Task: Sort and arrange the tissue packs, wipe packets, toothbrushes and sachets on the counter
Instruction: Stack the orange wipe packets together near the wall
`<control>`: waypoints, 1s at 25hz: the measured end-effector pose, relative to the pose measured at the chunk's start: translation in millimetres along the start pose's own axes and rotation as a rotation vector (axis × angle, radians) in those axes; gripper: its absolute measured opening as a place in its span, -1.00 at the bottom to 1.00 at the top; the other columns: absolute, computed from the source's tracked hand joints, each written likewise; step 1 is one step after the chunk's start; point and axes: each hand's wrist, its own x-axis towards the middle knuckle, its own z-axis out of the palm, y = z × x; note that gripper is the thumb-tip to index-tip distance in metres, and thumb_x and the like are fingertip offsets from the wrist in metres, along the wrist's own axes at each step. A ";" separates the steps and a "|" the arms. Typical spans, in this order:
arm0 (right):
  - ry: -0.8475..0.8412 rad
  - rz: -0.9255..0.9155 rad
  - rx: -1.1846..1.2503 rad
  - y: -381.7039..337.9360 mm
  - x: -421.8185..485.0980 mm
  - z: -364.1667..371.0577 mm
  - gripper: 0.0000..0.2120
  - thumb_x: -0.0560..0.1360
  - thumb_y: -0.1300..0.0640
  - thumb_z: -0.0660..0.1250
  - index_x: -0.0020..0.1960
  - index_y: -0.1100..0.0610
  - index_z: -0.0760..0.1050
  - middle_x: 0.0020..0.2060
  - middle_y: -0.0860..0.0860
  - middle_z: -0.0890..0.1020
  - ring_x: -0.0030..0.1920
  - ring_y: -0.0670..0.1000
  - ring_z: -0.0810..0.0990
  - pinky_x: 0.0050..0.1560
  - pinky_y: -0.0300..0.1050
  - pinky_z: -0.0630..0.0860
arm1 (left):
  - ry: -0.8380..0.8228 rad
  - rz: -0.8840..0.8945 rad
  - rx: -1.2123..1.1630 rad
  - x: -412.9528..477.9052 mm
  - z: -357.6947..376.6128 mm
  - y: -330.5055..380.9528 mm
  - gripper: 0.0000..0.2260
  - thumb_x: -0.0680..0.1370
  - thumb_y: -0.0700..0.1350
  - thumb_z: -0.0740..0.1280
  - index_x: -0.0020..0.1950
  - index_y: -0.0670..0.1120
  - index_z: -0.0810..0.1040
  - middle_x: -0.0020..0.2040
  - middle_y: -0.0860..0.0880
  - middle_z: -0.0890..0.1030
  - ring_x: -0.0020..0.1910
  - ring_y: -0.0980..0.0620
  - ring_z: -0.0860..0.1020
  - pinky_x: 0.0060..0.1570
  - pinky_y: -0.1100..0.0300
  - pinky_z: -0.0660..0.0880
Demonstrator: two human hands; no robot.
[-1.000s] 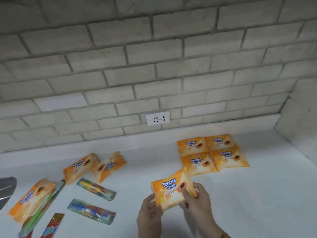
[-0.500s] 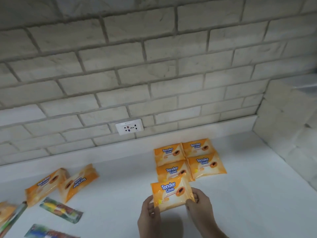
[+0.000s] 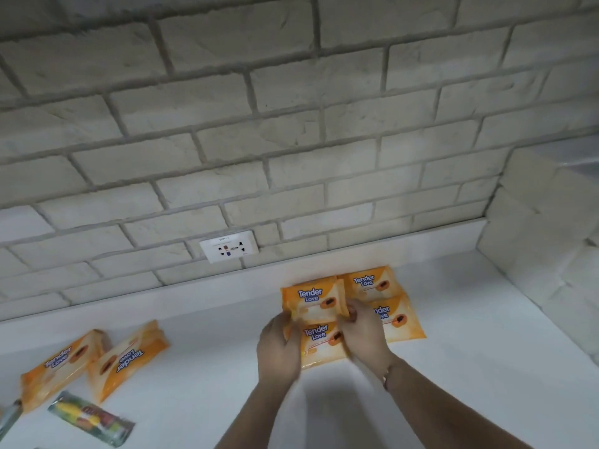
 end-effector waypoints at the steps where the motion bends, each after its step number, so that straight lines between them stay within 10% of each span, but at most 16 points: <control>1: -0.034 -0.017 -0.068 1.7 9.5 1.6 -0.83 0.63 0.17 0.31 0.16 -0.05 0.54 -0.04 -0.16 0.67 0.04 -0.01 0.68 -0.12 -0.43 0.46 | -0.035 0.010 0.048 11.3 2.8 -5.1 -0.65 0.61 0.30 0.09 0.27 0.24 0.50 0.17 0.15 0.63 0.15 0.07 0.61 0.11 0.02 0.59; 6: 0.085 -0.209 -0.273 35.2 4.8 18.2 -0.58 0.64 0.10 0.24 0.50 0.02 0.37 0.37 0.00 0.44 0.38 0.02 0.43 0.42 -0.02 0.45 | -0.065 0.039 0.123 -2.6 16.7 -33.4 -0.45 0.58 0.38 0.02 0.53 0.24 0.23 0.53 0.08 0.27 0.49 0.02 0.33 0.45 -0.05 0.37; 10: 0.278 -0.404 -0.425 65.0 -16.2 28.7 -0.67 0.53 0.12 0.25 0.25 0.13 0.59 0.22 0.10 0.54 0.24 0.16 0.54 0.27 0.16 0.53 | -0.067 0.137 0.238 -7.9 17.7 -42.7 -0.47 0.57 0.35 0.02 0.51 0.23 0.25 0.54 0.03 0.27 0.44 -0.02 0.39 0.41 0.00 0.38; 14: 0.395 -0.103 -0.585 67.2 -11.3 26.3 -0.62 0.48 0.05 0.28 0.23 0.18 0.57 0.16 0.25 0.56 0.19 0.31 0.49 0.31 0.31 0.41 | -0.063 0.222 0.312 -7.5 19.6 -40.2 -0.50 0.59 0.29 0.07 0.51 0.20 0.29 0.55 0.06 0.29 0.42 -0.04 0.42 0.41 -0.03 0.37; 25: 0.340 -0.297 -0.642 69.4 -9.3 34.0 -0.59 0.57 0.00 0.15 0.29 0.14 0.57 0.20 0.14 0.63 0.29 0.20 0.55 0.42 0.31 0.39 | -0.123 0.272 0.541 -8.5 24.4 -40.4 -0.33 0.54 0.47 -0.02 0.61 0.26 0.05 0.65 0.22 -0.07 0.63 0.07 0.03 0.53 -0.04 0.05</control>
